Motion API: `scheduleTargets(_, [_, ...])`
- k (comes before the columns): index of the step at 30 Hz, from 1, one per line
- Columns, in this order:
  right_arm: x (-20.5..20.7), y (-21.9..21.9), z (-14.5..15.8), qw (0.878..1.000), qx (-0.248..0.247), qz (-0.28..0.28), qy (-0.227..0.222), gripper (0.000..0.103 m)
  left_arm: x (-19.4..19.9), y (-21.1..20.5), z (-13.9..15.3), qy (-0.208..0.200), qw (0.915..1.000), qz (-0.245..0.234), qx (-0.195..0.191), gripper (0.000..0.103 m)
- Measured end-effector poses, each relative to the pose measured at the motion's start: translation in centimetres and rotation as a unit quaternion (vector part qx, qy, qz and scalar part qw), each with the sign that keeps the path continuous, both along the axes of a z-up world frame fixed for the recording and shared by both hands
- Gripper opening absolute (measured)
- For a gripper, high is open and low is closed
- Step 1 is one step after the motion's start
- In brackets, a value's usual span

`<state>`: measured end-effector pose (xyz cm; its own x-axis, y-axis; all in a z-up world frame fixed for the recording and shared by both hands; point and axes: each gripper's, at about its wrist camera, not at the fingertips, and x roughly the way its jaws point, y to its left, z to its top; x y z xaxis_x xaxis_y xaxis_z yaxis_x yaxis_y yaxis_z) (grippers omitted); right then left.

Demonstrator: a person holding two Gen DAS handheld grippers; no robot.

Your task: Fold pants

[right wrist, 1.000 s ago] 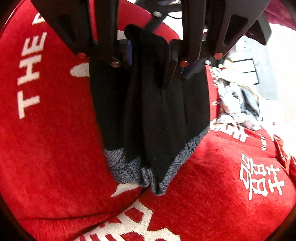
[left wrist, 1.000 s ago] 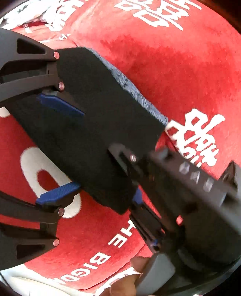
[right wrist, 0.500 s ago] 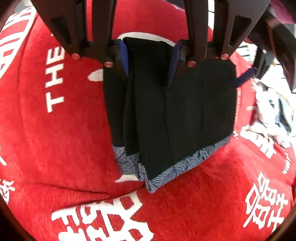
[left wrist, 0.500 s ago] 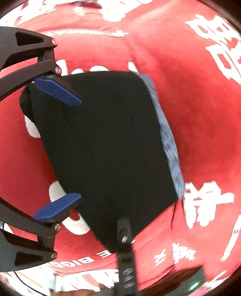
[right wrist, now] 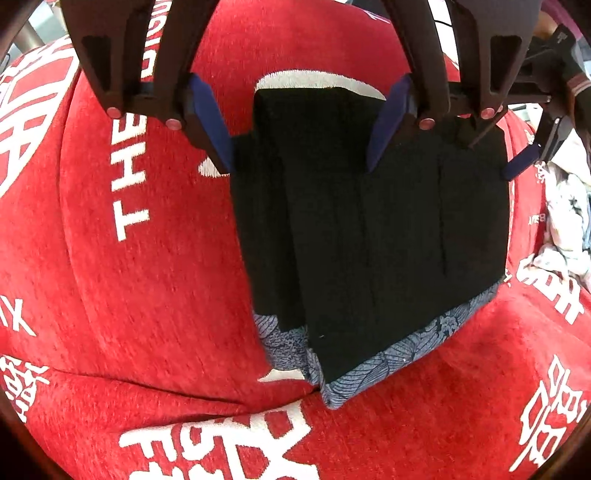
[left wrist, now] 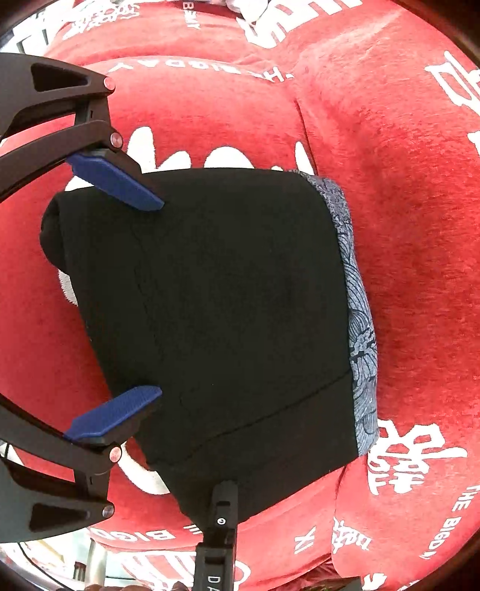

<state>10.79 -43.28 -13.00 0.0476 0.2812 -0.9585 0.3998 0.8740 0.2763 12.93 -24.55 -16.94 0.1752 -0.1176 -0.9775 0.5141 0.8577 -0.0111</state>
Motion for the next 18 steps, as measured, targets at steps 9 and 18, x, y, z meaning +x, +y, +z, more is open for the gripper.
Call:
scheduleTargets(9, [-1.0, -0.1, 0.7, 1.0, 0.015, 0.005, 0.001, 0.078, 0.2, 0.6, 0.3, 0.017, 0.9997, 0.017, -0.005, 0.096])
scheduleTargets(18, [-2.2, 1.0, 2.7, 0.999, 0.006, 0.028, -0.013, 0.08, 0.1, 2.6, 1.1, 0.044, 0.9977, 0.052, -0.002, 0.103])
